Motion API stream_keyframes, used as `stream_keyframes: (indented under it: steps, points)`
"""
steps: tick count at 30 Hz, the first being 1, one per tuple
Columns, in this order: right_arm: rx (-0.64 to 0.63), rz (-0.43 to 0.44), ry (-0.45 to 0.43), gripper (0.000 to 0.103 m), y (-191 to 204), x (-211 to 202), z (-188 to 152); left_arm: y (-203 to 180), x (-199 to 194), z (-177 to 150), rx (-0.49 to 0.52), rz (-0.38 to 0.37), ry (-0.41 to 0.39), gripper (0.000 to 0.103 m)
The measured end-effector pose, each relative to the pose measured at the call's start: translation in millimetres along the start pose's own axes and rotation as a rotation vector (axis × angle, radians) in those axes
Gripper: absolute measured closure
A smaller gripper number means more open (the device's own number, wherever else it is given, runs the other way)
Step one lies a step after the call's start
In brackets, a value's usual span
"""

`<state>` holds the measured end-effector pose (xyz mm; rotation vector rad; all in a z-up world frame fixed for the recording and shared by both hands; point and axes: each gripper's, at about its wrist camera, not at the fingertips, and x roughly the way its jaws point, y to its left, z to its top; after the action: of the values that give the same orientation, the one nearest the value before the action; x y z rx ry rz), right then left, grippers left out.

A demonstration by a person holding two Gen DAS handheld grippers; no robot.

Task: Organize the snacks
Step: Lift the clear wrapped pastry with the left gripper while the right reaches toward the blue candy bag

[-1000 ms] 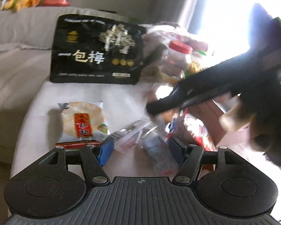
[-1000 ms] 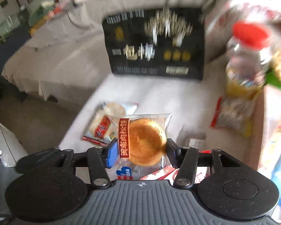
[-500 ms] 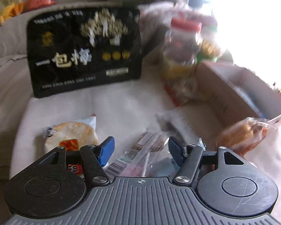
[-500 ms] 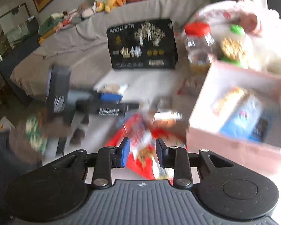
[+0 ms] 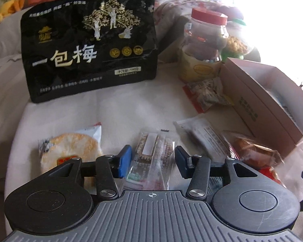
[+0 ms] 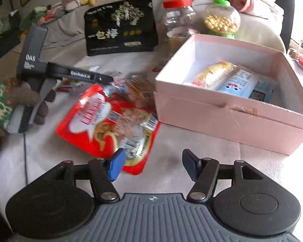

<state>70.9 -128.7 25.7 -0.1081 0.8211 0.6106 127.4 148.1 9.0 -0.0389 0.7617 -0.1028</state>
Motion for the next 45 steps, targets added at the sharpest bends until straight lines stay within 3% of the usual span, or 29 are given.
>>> stream_keyframes:
  steps: [4,9,13,19,24,32,34,36,38,40,42,45]
  points:
    - [-0.044,-0.083,-0.037,0.036,7,0,-12,-7,6,5,0.039,0.027,0.018,0.052]
    - [-0.052,-0.114,-0.069,0.032,3,-7,-24,3,-15,-10,-0.012,-0.025,0.030,0.061]
    - [-0.042,-0.108,-0.084,0.028,0,-8,-27,10,-53,-38,-0.086,0.014,0.036,0.061]
    - [-0.043,-0.135,-0.085,0.013,8,2,-26,-1,-103,-85,-0.142,0.064,0.036,0.061]
    - [-0.041,-0.127,-0.050,0.000,12,7,-24,-4,-116,-99,-0.159,0.075,0.025,0.060]
    - [-0.032,-0.157,-0.047,0.000,22,3,-31,-2,-118,-103,-0.180,0.064,0.007,0.060]
    - [-0.066,-0.107,-0.022,0.001,28,0,-28,0,-121,-106,-0.193,0.064,-0.001,0.060]
    - [-0.115,0.040,0.013,0.012,39,-5,-22,1,-126,-111,-0.200,0.072,-0.005,0.060]
    - [-0.113,0.141,-0.008,0.012,50,-14,-14,2,-132,-117,-0.207,0.081,-0.011,0.060]
    - [-0.163,0.201,-0.019,0.017,68,-17,-6,3,-138,-124,-0.214,0.089,-0.018,0.060]
    - [-0.216,0.265,0.014,0.033,88,-12,0,5,-145,-130,-0.228,0.088,-0.023,0.060]
    - [-0.228,0.309,0.071,0.037,104,7,7,9,-154,-139,-0.255,0.087,-0.030,0.060]
